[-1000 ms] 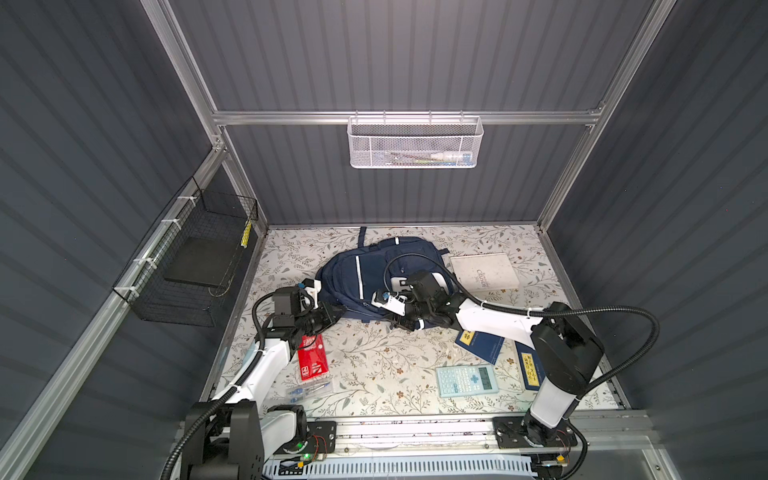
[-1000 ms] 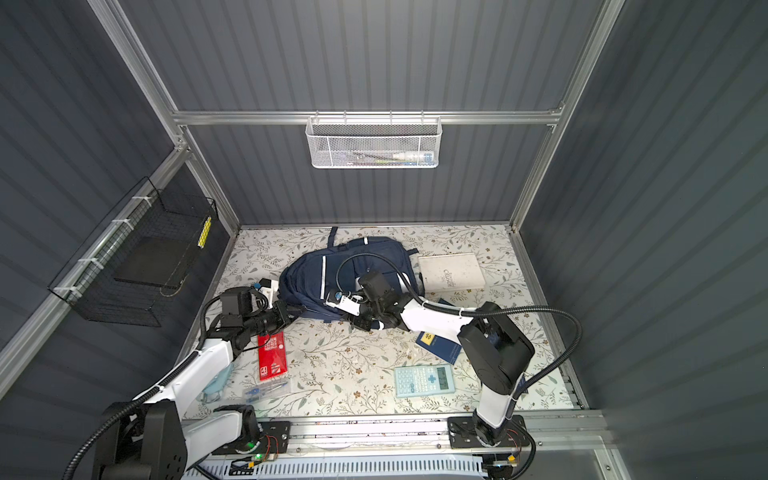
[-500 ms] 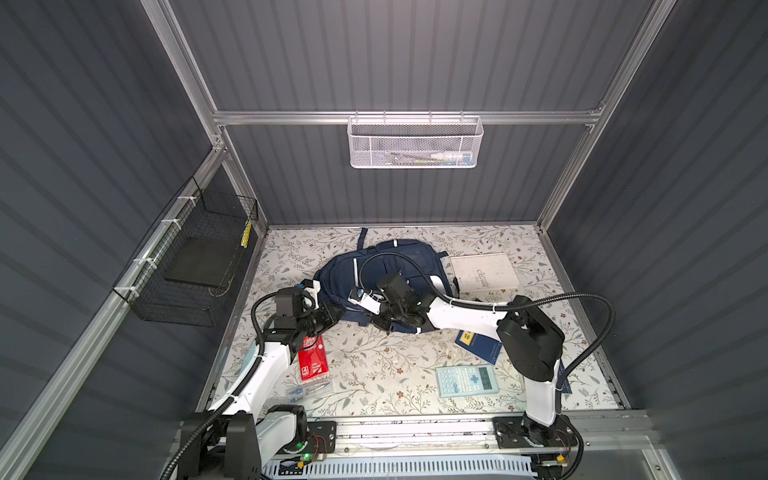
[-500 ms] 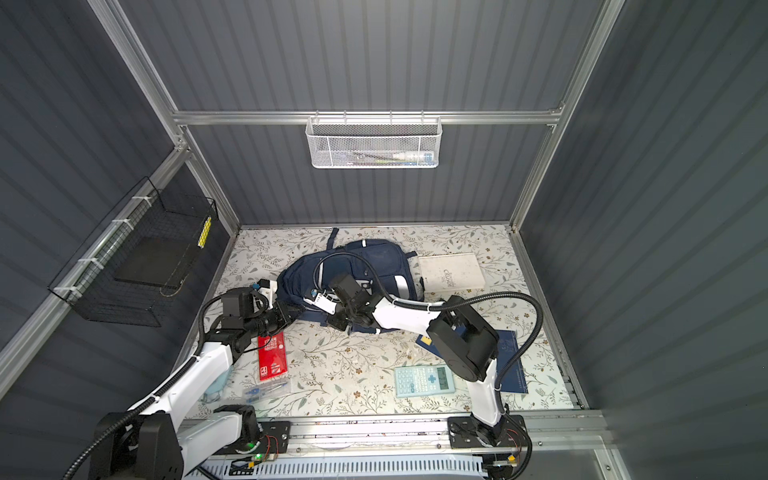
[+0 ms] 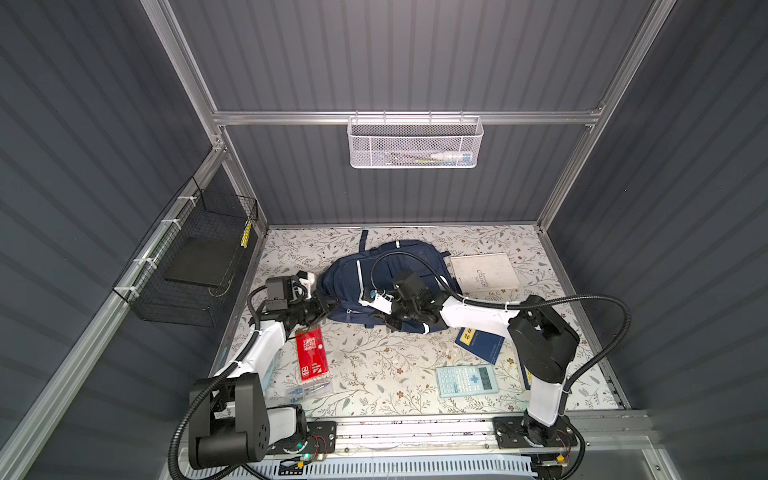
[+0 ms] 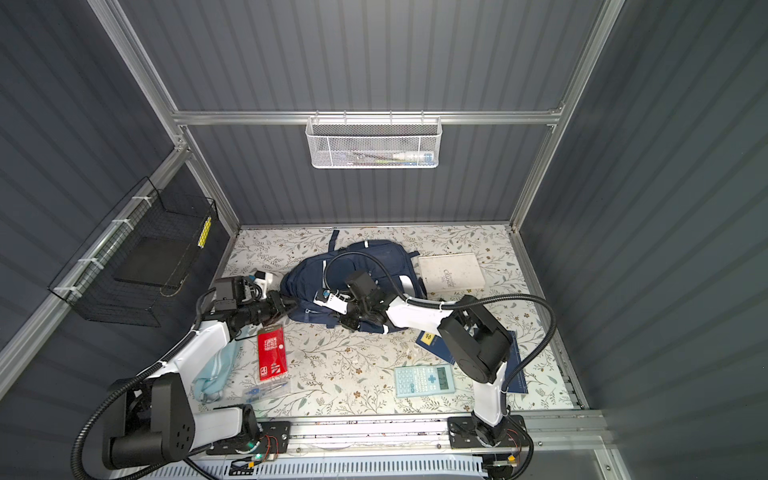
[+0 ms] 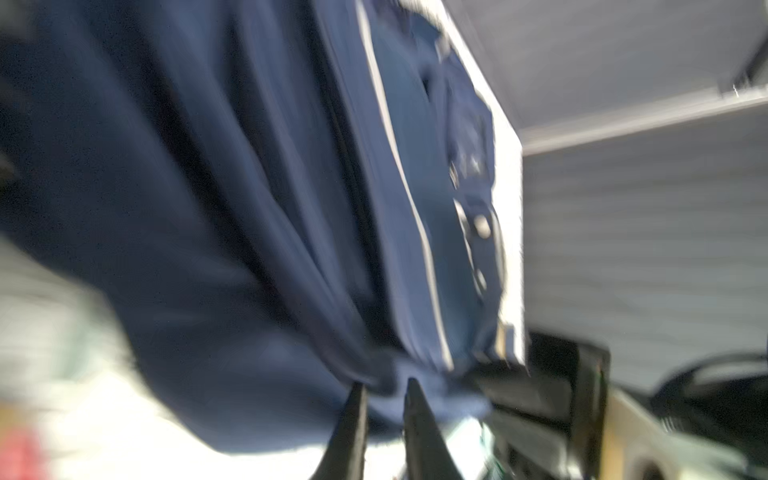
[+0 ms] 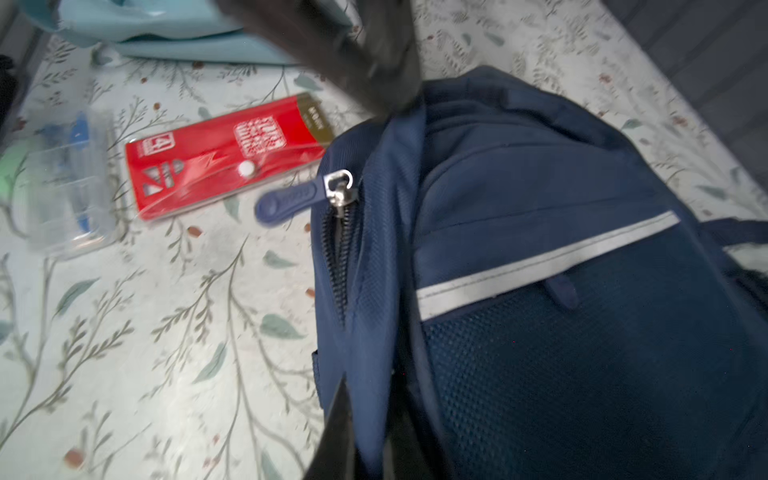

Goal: Pack the student bag

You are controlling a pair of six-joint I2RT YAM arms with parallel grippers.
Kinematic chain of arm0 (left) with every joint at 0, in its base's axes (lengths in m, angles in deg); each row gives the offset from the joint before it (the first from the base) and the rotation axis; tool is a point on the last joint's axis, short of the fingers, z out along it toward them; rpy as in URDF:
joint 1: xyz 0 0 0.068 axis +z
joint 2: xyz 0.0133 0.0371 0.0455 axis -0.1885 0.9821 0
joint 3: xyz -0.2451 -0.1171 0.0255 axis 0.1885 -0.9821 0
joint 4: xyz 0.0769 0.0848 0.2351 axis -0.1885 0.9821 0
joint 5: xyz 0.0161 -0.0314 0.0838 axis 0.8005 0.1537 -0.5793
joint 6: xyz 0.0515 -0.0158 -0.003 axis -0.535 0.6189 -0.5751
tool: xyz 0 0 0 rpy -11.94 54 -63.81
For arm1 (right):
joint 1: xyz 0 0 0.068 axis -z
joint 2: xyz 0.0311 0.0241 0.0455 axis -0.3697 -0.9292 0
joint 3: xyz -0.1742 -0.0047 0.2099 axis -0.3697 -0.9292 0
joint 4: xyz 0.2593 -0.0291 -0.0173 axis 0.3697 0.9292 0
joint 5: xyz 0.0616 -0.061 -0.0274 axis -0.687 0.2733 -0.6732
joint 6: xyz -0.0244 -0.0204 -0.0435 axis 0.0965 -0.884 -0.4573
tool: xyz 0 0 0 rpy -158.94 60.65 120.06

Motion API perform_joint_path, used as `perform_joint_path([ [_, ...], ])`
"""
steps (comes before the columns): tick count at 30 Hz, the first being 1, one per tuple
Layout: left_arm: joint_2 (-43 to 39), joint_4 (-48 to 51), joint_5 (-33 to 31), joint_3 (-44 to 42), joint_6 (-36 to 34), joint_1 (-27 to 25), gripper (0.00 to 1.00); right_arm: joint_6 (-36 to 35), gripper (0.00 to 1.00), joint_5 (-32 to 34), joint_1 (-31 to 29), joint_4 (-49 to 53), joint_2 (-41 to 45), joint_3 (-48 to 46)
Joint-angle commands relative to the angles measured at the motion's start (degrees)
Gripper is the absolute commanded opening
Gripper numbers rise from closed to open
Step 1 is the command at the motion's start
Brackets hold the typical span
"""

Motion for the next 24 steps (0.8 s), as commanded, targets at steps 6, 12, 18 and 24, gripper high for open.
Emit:
perform_joint_path([
  [6,-9.4,-6.8,-8.1,-7.9,-4.1,-9.4,0.28,0.0,0.0,-7.6,1.1,7.0,1.0,3.1],
  [12,-21.7,1.3,-18.5,-12.8,-9.2,-16.8,0.65,1.9,0.0,-8.7,2.5,7.5,1.7,4.3],
  [18,-23.7,3.4,-26.4,-14.4,-11.6,-22.8,0.71,1.7,0.0,-8.2,2.5,10.0,0.7,6.3],
  [24,-20.3,1.2,-28.2,-14.5,-12.6,-26.8,0.54,1.8,0.0,-7.6,2.4,10.9,0.5,6.8],
])
